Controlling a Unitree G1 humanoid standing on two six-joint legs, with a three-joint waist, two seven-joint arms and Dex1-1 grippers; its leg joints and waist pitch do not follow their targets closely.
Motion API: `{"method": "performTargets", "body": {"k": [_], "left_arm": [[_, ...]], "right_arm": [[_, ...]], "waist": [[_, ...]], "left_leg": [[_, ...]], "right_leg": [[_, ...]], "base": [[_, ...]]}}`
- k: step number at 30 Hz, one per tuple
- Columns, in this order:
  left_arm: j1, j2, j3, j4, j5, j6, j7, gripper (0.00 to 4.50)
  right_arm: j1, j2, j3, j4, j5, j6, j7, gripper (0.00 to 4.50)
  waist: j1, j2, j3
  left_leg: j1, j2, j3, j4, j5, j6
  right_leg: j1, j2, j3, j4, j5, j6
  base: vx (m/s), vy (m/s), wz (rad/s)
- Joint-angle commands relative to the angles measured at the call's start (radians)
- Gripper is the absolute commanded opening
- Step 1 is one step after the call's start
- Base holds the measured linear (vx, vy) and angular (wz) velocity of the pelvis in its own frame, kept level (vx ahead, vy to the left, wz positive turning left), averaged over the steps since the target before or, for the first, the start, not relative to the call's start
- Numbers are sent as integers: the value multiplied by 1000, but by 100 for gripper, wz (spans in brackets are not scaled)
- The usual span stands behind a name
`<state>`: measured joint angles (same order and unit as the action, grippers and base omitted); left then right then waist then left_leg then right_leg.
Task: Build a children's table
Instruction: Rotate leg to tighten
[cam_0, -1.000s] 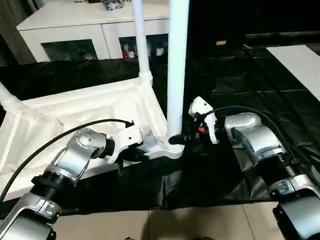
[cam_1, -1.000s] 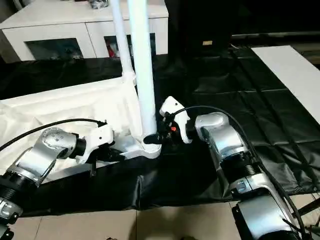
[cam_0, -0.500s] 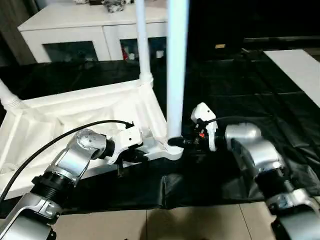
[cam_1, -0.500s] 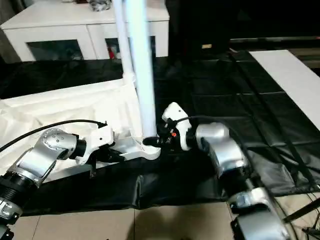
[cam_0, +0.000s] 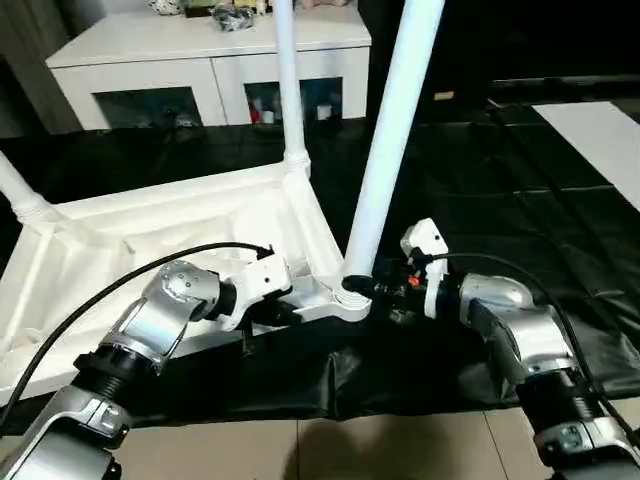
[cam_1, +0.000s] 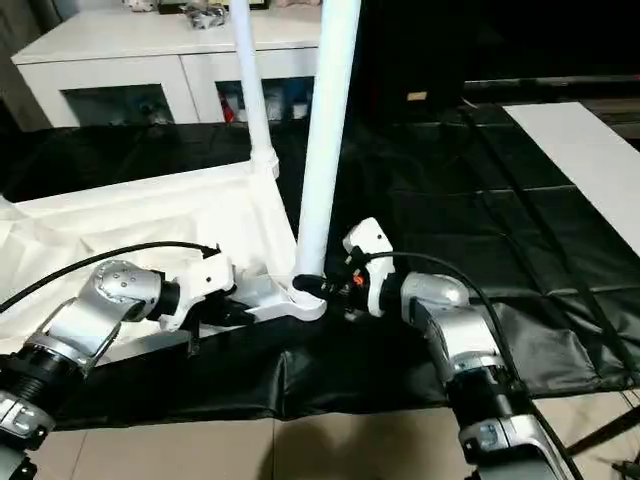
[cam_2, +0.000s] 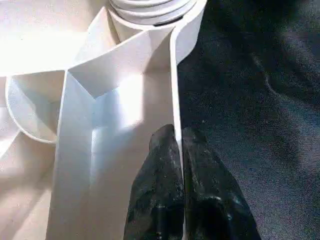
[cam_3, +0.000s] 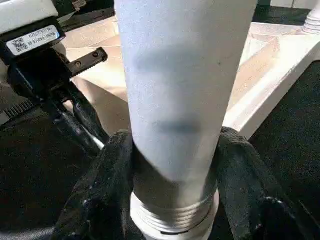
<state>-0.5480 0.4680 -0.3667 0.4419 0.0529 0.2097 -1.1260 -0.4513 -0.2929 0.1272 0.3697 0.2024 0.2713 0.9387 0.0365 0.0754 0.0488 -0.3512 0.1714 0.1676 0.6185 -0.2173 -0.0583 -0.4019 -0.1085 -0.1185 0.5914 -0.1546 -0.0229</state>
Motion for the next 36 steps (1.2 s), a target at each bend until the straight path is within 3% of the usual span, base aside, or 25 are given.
{"method": "performTargets", "body": {"k": [1,10,12,18,21,22,23,24,26,30,33,36], "left_arm": [[-34,1,11,-4,3,-35,16,0],[-45,-10,21,14,9,-38,39,0],[-44,-7,15,14,9,-40,26,0],[-46,6,7,17,8,-51,5,0],[-47,15,3,19,7,-57,-8,0],[-47,16,3,20,7,-58,-9,0],[-47,16,3,20,7,-58,-9,0],[-45,20,3,20,9,-60,-12,0],[-41,23,4,16,10,-59,-13,0],[-37,25,4,13,11,-58,-14,0],[-34,31,1,15,11,-55,-29,0],[-35,33,-3,17,10,-54,-40,0]], "right_arm": [[50,-19,2,25,-29,28,-45,196],[84,37,-50,5,-3,8,-138,196],[98,16,1,-5,-39,20,-121,196],[71,-38,66,11,-96,36,-76,196],[26,-74,91,38,-121,45,-32,196],[16,-83,99,45,-127,40,-19,196],[16,-83,99,45,-127,40,-19,196],[-18,-107,121,68,-137,39,15,196],[-45,-129,146,83,-145,46,55,196],[-58,-150,176,86,-151,60,106,196],[-58,-177,243,88,-165,83,194,196],[-73,-158,252,128,-172,67,180,196]], "waist": [[-4,7,-58],[-10,7,-54],[-11,9,-53],[-13,7,-53],[-12,8,-54],[-11,2,-55],[-10,5,-55],[-10,-1,-54],[-8,0,-55],[-3,-2,-57],[1,0,-61],[4,-1,-62]], "left_leg": [[0,52,-23,-96,-331,20],[-3,49,-27,-100,-360,15],[-2,50,-28,-101,-367,16],[-4,51,-28,-102,-364,19],[-5,51,-25,-99,-349,24],[-7,51,-25,-100,-343,25],[-7,52,-25,-100,-333,28],[-6,53,-24,-100,-332,30],[-8,53,-25,-99,-325,34],[-8,54,-21,-97,-293,42],[-8,55,-19,-95,-257,52],[-10,54,-17,-94,-245,55]], "right_leg": [[51,-52,56,-81,-370,-181],[49,-55,53,-91,-458,-144],[47,-55,53,-92,-468,-138],[48,-54,53,-90,-455,-138],[48,-55,56,-87,-433,-152],[50,-55,56,-87,-429,-153],[50,-55,57,-85,-418,-158],[49,-55,57,-86,-419,-158],[51,-56,56,-82,-423,-166],[51,-55,59,-80,-382,-177],[54,-55,59,-73,-323,-196],[57,-55,59,-72,-311,-206]], "base": [[0,0,0],[0,0,0],[0,0,0],[0,0,0],[0,0,0],[0,0,0],[0,0,0],[0,0,0],[0,0,0],[0,0,0],[0,0,0],[0,0,0]]}}
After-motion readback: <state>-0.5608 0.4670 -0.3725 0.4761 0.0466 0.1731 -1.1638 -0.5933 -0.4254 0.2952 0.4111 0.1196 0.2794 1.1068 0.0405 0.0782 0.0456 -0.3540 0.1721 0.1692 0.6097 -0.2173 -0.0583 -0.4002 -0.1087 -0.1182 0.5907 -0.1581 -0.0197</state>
